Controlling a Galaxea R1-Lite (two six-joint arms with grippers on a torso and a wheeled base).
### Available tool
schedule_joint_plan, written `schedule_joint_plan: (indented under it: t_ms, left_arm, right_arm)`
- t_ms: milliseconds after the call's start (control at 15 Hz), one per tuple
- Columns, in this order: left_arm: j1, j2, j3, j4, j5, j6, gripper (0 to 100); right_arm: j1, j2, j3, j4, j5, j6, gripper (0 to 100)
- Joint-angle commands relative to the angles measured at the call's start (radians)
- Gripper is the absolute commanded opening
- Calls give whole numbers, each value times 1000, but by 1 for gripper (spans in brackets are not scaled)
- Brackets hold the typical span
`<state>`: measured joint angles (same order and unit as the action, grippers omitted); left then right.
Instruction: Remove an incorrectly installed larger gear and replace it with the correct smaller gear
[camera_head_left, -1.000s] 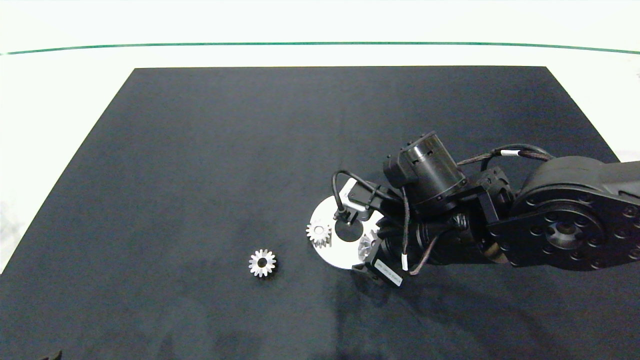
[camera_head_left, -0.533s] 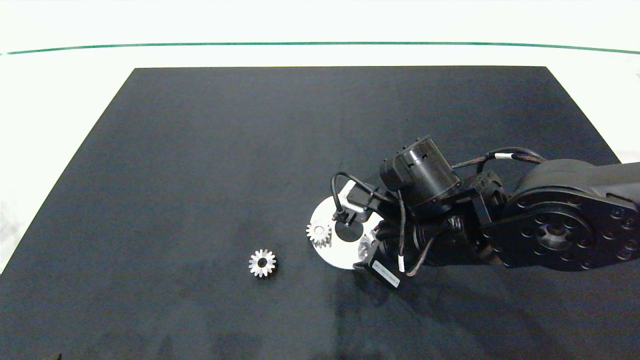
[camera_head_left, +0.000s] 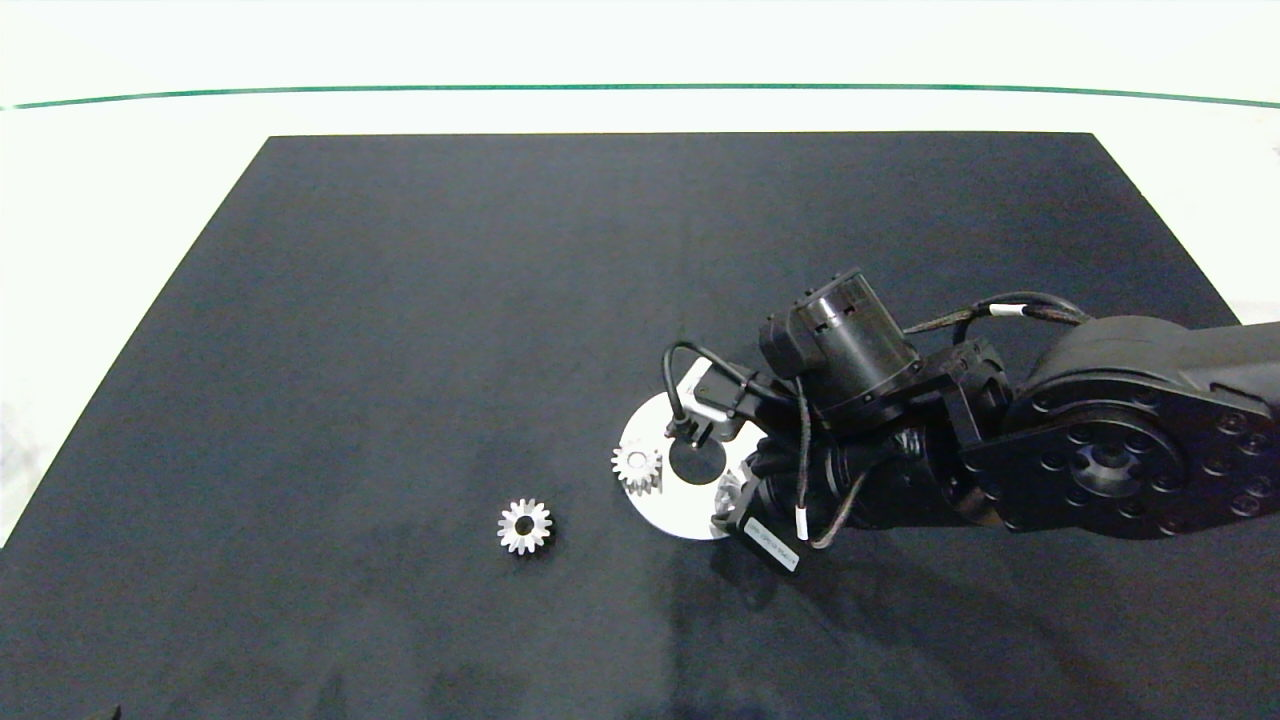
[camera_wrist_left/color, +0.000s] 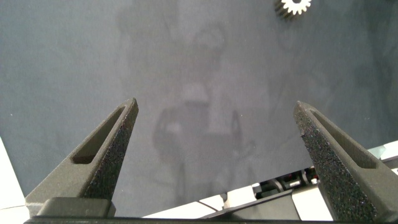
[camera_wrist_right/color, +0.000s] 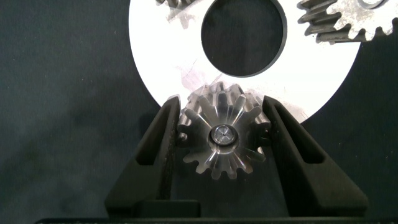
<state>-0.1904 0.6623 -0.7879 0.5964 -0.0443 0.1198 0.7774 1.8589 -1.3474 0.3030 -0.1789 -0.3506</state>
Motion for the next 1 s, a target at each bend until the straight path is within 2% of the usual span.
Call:
schedule_joint_plan:
  t_ms: [67, 400, 1000]
  left_arm:
    - [0, -7, -1, 3, 0, 1, 100]
    - [0, -7, 1, 3, 0, 1, 100]
    - [0, -10, 19, 3, 0, 1, 100]
  right_arm:
    - [0, -1, 2, 2, -1, -2, 46]
    - [0, -3, 7, 4, -1, -2, 37]
    - [0, -29, 5, 10, 4, -2, 37]
